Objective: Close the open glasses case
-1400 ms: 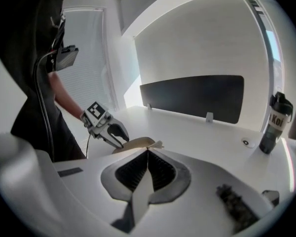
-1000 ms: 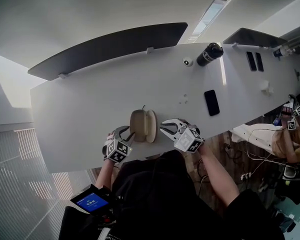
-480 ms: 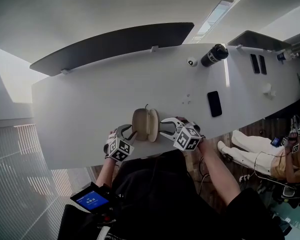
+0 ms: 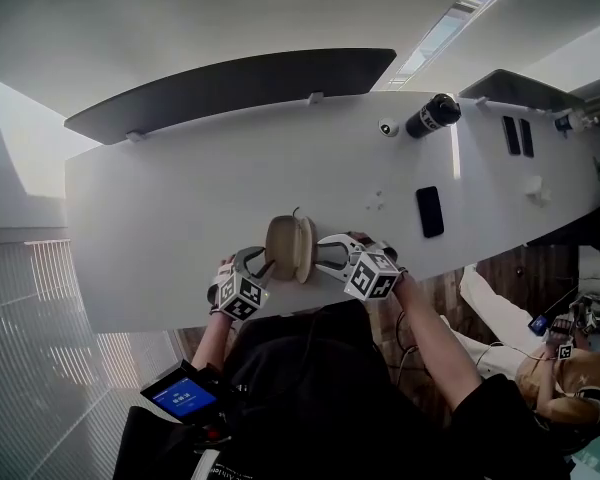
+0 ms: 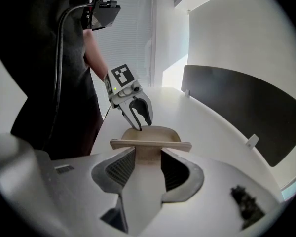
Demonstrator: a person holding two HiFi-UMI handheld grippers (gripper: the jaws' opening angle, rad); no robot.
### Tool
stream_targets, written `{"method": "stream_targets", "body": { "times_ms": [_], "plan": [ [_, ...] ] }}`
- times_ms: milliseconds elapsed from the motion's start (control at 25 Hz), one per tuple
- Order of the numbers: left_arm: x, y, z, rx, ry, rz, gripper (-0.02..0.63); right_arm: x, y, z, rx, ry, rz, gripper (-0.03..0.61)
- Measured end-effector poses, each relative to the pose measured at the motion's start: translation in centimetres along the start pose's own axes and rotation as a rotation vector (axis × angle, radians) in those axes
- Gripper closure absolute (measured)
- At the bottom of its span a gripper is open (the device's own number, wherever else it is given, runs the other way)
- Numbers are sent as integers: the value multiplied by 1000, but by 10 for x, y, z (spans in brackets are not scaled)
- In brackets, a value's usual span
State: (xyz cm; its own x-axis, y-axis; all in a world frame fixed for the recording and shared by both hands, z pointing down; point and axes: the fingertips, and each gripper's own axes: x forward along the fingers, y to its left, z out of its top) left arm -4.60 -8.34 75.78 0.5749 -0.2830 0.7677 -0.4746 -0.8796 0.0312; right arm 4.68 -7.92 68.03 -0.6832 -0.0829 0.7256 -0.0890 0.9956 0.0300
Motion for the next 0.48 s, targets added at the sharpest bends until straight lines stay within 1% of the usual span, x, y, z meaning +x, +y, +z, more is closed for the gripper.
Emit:
{"method": "stream_targets", "body": {
  "times_ms": [240,480],
  "plan": [
    [-1,1,-1,-13,-10,4,462,6,-3,13,-14,-32,19,410],
    [-2,1,0,-22,-18,10,462,18,-5,36,-23,-71,29,410]
  ]
}}
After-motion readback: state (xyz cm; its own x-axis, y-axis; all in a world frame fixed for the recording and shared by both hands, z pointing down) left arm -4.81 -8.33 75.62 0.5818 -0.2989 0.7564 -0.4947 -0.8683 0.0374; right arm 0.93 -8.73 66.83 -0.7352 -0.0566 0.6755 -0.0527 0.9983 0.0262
